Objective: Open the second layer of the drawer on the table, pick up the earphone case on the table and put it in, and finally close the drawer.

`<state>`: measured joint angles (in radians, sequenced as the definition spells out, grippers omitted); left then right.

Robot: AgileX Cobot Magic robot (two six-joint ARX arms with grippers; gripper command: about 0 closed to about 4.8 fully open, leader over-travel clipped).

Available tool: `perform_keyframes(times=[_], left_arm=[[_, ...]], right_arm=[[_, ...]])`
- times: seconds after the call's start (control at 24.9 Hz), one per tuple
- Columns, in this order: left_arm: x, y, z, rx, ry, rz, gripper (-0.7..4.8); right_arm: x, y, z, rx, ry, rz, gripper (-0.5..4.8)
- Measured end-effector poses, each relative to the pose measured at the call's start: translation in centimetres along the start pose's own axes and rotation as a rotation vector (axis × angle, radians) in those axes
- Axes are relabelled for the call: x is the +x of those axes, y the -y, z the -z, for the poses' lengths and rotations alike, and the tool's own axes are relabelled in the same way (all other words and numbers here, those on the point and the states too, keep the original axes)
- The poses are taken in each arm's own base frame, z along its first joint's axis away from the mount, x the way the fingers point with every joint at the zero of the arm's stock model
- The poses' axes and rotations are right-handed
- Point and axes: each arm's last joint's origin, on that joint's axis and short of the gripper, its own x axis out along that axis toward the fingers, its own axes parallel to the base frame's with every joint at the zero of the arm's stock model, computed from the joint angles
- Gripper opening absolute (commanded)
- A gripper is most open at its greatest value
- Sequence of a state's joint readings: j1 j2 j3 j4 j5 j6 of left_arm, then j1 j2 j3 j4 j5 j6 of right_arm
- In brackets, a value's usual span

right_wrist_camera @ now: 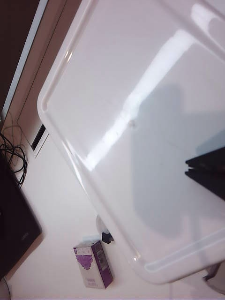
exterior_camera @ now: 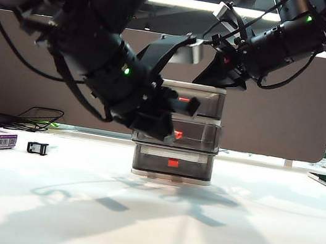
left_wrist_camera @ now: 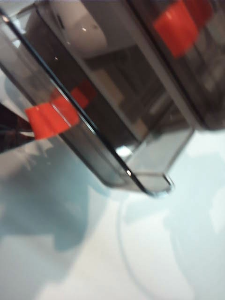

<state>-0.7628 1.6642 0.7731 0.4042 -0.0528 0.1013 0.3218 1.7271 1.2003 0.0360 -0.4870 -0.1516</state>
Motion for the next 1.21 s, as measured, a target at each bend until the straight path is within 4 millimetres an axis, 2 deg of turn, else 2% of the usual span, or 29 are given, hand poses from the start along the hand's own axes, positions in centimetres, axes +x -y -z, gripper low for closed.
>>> perform_keyframes(times=[0.16,0.48,0.68,0.84,0.96,1.21], left_arm=[[0.8,-0.9,0.8,-0.013,-0.012,-0.041,-0.06],[1.4,-0.9,0.8,-0.017,0.037,-0.044,-0.06],[1.5,-0.5,0.8,-0.037,0.004,0.080,-0.06],[1.5,-0.4,1.3,-0.014,-0.050,0.095,-0.06],[1.5,-0.5,0.8,0.006,-0.003,0.077,-0.06],[1.9,-1.7,-1.5,0.036,0.063,0.029,-0.06]], right_arm=[[0.0,0.0,0.0,0.000,0.000,-0.001,-0.04],[0.1,-0.2,0.0,-0.002,-0.001,-0.003,-0.04],[0.1,-0.2,0.0,-0.002,-0.003,-0.001,-0.04],[0.1,-0.2,0.0,-0.003,-0.003,-0.001,-0.04],[0.1,-0.2,0.0,-0.003,-0.004,-0.001,-0.04],[0.1,-0.2,0.0,-0.003,-0.004,-0.001,-0.04]])
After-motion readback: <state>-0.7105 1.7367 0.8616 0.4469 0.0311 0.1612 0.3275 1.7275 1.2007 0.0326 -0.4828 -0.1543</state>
